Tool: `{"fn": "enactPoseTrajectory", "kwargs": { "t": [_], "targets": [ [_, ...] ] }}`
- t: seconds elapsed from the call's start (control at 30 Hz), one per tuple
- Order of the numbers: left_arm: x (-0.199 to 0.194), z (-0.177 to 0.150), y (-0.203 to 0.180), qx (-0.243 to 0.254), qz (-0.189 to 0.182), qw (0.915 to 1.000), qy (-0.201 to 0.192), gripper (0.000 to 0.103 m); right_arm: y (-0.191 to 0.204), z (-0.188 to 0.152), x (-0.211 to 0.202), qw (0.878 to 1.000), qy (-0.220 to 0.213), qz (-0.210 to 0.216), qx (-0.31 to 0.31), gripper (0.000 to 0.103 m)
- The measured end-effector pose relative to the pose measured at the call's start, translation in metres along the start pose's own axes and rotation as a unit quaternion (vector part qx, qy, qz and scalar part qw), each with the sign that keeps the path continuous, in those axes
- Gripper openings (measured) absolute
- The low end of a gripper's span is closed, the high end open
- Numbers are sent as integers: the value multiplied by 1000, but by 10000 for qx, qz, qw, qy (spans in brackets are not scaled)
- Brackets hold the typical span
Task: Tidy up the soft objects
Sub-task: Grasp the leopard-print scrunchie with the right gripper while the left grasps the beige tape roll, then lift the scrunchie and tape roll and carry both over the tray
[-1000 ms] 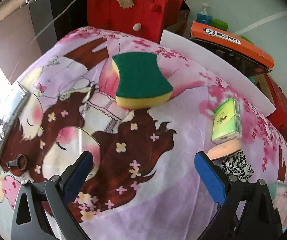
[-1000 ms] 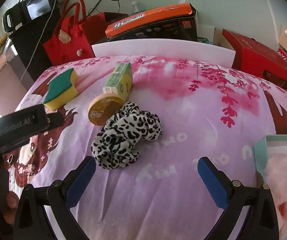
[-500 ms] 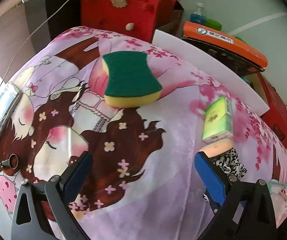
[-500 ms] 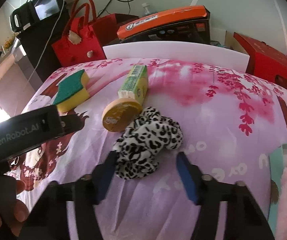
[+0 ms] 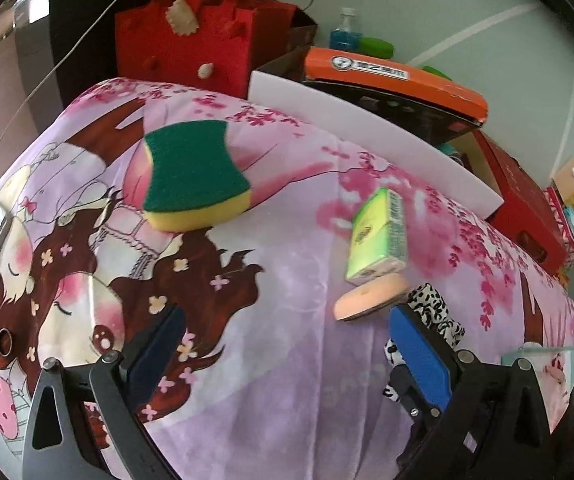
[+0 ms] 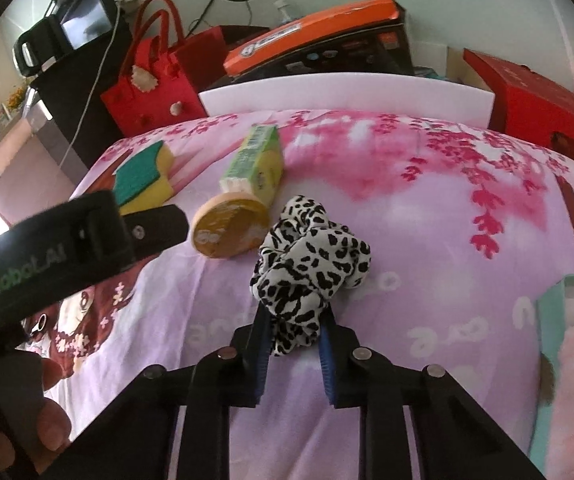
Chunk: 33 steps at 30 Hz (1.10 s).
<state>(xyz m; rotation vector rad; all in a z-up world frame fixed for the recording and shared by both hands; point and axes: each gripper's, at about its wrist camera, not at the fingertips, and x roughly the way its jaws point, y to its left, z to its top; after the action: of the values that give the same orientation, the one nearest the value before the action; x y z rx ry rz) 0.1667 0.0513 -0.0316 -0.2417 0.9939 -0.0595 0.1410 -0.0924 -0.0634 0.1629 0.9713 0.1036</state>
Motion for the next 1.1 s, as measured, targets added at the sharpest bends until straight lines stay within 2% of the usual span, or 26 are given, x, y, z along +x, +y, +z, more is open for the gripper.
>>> {"fn": "enactPoseTrajectory", "kwargs": {
  "t": [0.27,0.4,0.53,0.6,0.67,0.7,0.73,0.77,0.83,1.1],
  "targets": [
    [6,-1,-14,254,-30,9997,-56,99,-28,3,-9,9993,-16,-241,280,20],
    [7,-1,-23,528,7,9985,-154,85,-36,4,-12,9990,0,-267,370,20],
    [12,-1,-31,762,3,9968,-238,77,-40,4,-14,9987,17,-266,427,20],
    [14,-2,-35,864,-32,9959,-266,68,-42,4,-14,9986,34,-260,452,20],
    [18,-2,-38,936,-51,9953,-238,52,-42,3,-14,9986,47,-248,463,20],
    [19,-3,-38,945,-84,9953,-212,39,-42,3,-13,9986,50,-242,465,20],
    [21,-3,-38,938,-185,9953,-174,32,-42,3,-13,9986,51,-242,464,20],
    [22,-4,-39,931,-236,9952,-161,30,-42,3,-13,9986,51,-240,462,20],
    [22,-5,-39,966,-260,9948,-180,20,-42,3,-13,9986,56,-236,470,20],
    [14,-3,-37,847,-521,9949,-185,13,-42,4,-16,9987,21,-228,451,20]
  ]
}}
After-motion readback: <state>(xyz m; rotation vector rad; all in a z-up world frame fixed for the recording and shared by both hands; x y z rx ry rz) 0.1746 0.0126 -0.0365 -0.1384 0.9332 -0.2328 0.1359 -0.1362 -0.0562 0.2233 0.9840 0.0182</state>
